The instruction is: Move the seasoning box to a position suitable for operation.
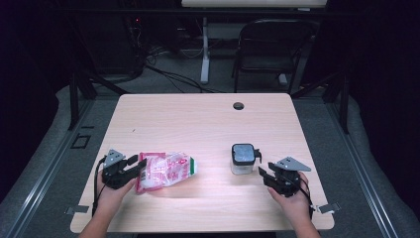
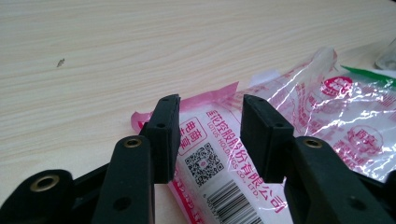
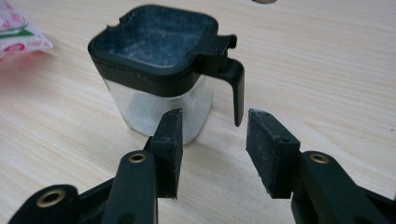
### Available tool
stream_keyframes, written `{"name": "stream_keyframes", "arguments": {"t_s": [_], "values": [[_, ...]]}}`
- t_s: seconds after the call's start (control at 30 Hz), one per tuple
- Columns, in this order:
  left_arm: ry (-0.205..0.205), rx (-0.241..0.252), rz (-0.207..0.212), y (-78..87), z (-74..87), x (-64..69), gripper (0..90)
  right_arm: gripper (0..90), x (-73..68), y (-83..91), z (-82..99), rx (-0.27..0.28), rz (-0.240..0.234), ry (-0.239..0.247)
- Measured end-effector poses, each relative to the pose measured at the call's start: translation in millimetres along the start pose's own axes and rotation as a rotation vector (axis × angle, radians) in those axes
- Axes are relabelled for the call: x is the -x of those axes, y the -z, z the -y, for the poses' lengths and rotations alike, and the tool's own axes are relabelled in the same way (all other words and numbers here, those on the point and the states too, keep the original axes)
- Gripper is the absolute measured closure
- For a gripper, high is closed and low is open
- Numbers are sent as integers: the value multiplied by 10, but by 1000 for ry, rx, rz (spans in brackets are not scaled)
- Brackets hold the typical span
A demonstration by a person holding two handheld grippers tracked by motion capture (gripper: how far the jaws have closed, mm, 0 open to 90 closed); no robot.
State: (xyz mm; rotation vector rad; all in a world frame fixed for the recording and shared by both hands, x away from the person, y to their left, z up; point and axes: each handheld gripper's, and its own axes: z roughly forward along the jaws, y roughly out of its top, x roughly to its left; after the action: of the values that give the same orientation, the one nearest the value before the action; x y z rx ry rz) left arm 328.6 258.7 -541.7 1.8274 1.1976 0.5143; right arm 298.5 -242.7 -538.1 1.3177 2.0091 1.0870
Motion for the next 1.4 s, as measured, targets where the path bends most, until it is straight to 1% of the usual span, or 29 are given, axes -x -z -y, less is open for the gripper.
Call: {"name": "stream_keyframes", "arguments": {"t_s": [0.07,0.1,0.17,0.3,0.33,0.37,0.47,0.5,0.6,0.67,0.7,0.87,0.97,1.03,1.07,1.2,1.23,1.27,1.4], "values": [[-3,-22,12,-1,-6,14,577,569,-7,-3,4,-24,10,-6],[-5,-22,10,-5,-6,21,577,587,-14,-10,6,-25,5,-20],[-22,-29,-4,3,-10,34,577,618,-18,-1,1,-33,11,-22],[-21,-19,-11,23,-11,25,577,629,-23,-12,0,-25,15,-28],[-19,-11,-13,34,1,16,581,647,-17,-25,0,-25,26,-18],[-18,-16,-10,43,5,8,585,655,-12,-35,-2,-22,26,-20],[-3,-15,-5,53,15,-9,589,667,5,-54,-9,-24,25,-26],[2,-7,-5,50,20,-9,591,669,10,-60,-7,-25,26,-26],[-4,-13,-4,53,25,-4,591,677,19,-62,-5,-25,30,-15],[-8,-16,-5,55,28,2,592,682,28,-76,-7,-16,30,-18],[-12,-17,-6,57,29,4,592,684,33,-82,-8,-19,39,-17],[-13,-16,-12,71,33,-1,592,693,46,-118,-12,-36,46,-13],[-14,-21,-17,74,32,-7,593,696,39,-150,-18,-23,54,-11],[-10,-13,-18,72,35,-7,593,713,42,-174,-21,-18,61,-9],[-9,-5,-17,71,38,-4,592,715,46,-191,-23,-16,56,-11],[-15,-13,-16,91,51,3,596,720,72,-284,-24,-43,45,-23],[-16,-6,-16,95,60,5,596,719,82,-296,-29,-54,44,-23],[-17,-9,-16,107,66,3,596,719,82,-316,-32,-46,49,-35],[-10,-4,-25,158,89,-8,595,714,111,-387,-58,-62,46,-51]]}}
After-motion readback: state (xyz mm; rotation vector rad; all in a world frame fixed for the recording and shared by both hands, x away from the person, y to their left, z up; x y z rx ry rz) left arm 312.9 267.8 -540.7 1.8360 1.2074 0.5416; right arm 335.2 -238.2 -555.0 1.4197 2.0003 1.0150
